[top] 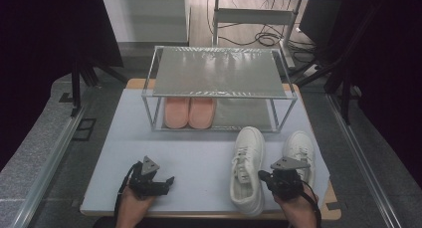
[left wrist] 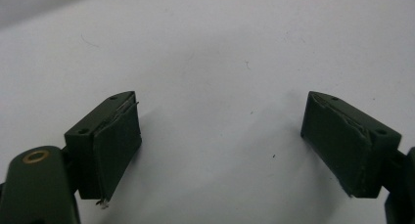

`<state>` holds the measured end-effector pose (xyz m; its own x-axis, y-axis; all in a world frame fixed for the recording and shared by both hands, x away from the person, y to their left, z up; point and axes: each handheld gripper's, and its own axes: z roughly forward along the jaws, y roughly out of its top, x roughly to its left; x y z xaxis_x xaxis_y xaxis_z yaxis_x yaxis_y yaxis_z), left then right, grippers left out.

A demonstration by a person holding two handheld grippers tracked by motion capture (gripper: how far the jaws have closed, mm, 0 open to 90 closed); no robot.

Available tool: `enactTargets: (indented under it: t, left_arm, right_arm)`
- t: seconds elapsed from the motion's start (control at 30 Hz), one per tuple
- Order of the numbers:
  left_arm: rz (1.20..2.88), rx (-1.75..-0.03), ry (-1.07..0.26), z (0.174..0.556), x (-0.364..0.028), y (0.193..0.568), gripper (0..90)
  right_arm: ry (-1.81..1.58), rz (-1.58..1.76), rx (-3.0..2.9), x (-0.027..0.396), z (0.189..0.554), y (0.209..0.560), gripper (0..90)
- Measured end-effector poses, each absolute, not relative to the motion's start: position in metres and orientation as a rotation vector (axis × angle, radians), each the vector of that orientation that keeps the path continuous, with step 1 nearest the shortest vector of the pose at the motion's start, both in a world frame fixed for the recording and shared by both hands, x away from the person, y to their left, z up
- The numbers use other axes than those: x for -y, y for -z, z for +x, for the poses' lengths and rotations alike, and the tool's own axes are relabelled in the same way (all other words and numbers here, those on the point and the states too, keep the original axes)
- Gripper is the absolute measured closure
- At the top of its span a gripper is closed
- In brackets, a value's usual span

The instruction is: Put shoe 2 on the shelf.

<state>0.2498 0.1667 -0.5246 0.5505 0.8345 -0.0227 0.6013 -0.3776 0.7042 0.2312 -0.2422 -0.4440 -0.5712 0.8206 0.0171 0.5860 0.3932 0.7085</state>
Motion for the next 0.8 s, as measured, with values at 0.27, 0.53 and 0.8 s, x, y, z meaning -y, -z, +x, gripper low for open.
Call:
enactTargets:
  t: [0.27,0.53,0.8]
  left_arm:
    - [2.114,-1.150,-0.446,0.250,-0.167,0.525,14.8]
    - [2.113,-1.150,-0.446,0.250,-0.167,0.525,14.7]
    - [2.112,-1.151,-0.447,0.250,-0.167,0.525,14.7]
  right_arm:
    - [-0.849,1.234,-2.276,0.248,0.231,0.445,89.5]
    - [-0.866,1.253,-2.269,0.243,0.234,0.445,89.1]
    - [-0.872,1.255,-2.263,0.234,0.238,0.447,89.6]
